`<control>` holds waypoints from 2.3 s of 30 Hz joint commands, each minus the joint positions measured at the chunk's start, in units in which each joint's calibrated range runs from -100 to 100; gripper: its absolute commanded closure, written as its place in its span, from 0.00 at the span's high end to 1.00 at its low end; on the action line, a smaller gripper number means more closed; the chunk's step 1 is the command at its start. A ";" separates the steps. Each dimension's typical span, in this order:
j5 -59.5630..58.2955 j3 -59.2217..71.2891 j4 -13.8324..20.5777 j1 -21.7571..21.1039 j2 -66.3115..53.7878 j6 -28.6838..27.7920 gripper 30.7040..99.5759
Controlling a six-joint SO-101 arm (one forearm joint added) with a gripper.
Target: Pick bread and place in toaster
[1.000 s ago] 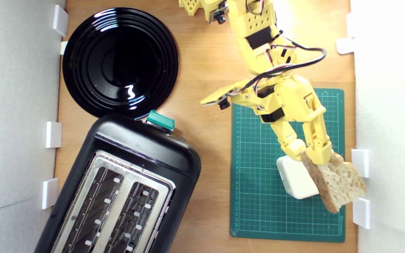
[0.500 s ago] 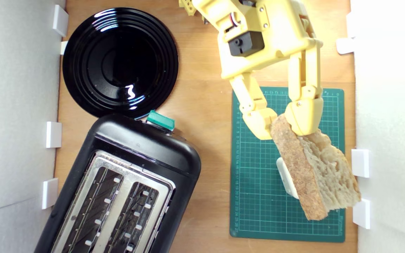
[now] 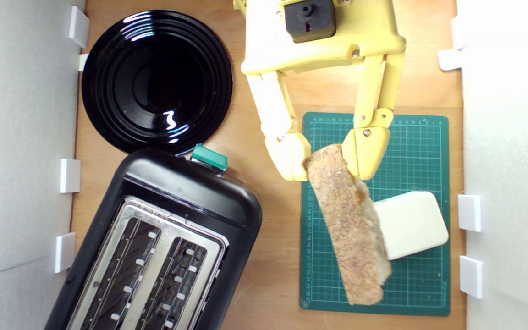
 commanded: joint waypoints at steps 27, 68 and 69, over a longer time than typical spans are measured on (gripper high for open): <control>1.94 -5.41 12.34 18.10 2.10 7.05 0.45; 1.69 -4.87 25.31 16.08 7.76 -0.33 0.45; 1.69 -4.87 25.31 16.08 8.01 -0.33 0.45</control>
